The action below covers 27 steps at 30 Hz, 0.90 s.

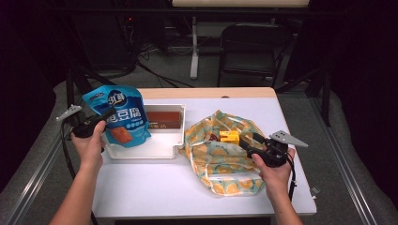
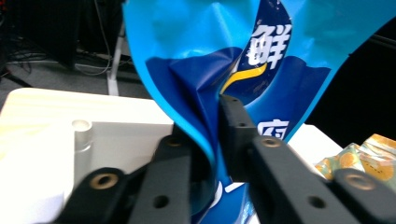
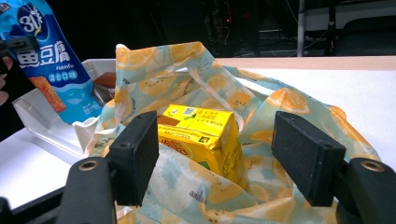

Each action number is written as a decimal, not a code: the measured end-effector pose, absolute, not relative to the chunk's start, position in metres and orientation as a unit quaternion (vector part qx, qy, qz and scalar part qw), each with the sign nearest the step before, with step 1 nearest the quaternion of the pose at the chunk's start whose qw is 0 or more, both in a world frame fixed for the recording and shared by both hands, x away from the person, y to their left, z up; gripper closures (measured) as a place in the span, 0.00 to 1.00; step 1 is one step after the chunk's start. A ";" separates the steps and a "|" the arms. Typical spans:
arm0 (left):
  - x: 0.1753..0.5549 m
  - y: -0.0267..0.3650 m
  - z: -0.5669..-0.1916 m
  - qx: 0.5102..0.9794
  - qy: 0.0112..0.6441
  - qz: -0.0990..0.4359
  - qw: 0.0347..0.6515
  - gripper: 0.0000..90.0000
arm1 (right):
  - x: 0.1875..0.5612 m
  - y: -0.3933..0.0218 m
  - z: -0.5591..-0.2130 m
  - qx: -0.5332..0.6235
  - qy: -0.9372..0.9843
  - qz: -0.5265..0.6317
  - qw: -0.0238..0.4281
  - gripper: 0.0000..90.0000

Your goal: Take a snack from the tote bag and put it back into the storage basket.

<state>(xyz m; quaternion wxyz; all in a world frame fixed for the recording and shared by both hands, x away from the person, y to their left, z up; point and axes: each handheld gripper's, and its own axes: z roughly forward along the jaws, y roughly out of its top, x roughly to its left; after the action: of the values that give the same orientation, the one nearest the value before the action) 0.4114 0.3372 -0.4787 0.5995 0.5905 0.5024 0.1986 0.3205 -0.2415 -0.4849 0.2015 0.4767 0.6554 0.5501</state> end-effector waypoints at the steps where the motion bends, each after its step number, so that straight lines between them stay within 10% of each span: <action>1: 0.410 0.338 -0.478 0.591 0.504 0.201 0.597 0.80 | 0.321 -0.242 -0.485 0.476 0.657 0.549 0.201 0.35; 11: 0.392 0.337 -0.480 0.593 0.543 0.231 0.547 0.27 | 0.321 -0.242 -0.485 0.477 0.655 0.550 0.203 0.35; 27: 0.342 0.313 -0.476 0.596 0.541 0.275 0.525 0.18 | 0.318 -0.238 -0.483 0.470 0.653 0.556 0.208 0.48</action>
<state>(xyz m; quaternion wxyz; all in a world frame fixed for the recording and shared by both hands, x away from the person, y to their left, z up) 0.3422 0.3127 -0.4762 0.5253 0.5964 0.5409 0.2751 0.3181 -0.2376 -0.4826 0.2076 0.4705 0.6529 0.5561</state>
